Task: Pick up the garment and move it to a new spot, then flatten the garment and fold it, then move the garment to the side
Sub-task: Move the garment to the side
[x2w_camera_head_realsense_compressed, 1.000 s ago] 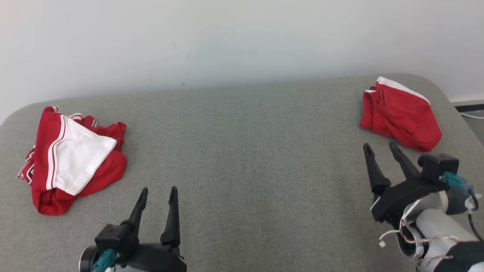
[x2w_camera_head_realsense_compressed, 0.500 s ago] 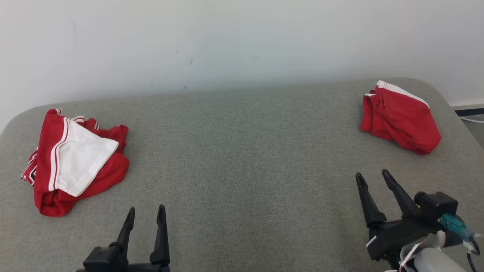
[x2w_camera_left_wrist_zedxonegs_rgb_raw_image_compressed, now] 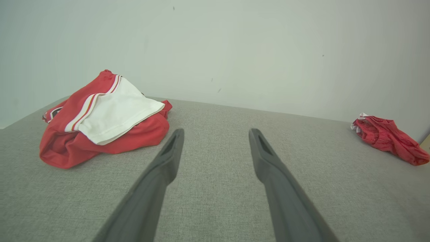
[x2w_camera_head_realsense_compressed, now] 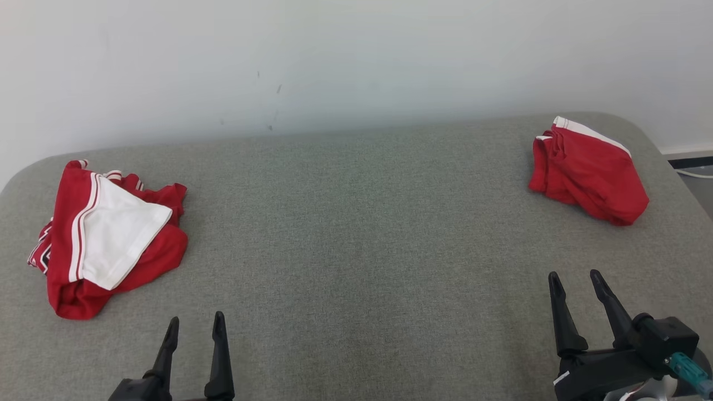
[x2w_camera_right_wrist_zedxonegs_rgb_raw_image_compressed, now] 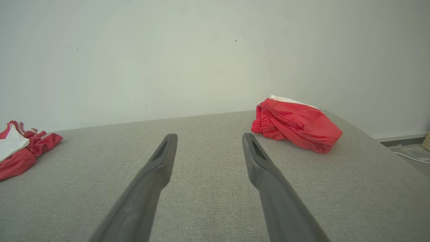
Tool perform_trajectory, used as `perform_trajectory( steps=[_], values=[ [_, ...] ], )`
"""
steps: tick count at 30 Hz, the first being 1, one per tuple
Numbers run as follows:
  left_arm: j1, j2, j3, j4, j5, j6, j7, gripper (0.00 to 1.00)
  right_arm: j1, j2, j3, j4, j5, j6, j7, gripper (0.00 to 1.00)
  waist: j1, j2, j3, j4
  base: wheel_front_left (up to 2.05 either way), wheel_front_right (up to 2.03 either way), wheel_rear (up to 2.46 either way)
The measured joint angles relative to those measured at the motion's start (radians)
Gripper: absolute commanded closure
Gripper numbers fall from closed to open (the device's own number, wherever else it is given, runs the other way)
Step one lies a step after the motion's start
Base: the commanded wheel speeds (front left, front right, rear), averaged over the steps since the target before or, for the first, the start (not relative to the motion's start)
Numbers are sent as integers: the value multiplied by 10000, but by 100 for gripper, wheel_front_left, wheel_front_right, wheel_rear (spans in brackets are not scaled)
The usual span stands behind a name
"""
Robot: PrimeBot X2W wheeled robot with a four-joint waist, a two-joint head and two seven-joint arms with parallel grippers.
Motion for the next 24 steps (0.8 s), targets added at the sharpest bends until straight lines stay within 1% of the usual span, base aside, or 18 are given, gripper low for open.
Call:
perform_trajectory(
  steps=[12, 24],
  values=[
    [100, -84, 142, -65, 146, 0, 0, 0, 430, 439, -499, -527, -729, 0, 0, 0, 0, 0, 62, -17, 0, 0, 0],
    [93, -151, 230, -67, 303, 2, -2, 0, 606, 627, -834, -796, -1151, -2, 0, 0, 0, 0, 85, 1, 0, 0, 0]
  ],
)
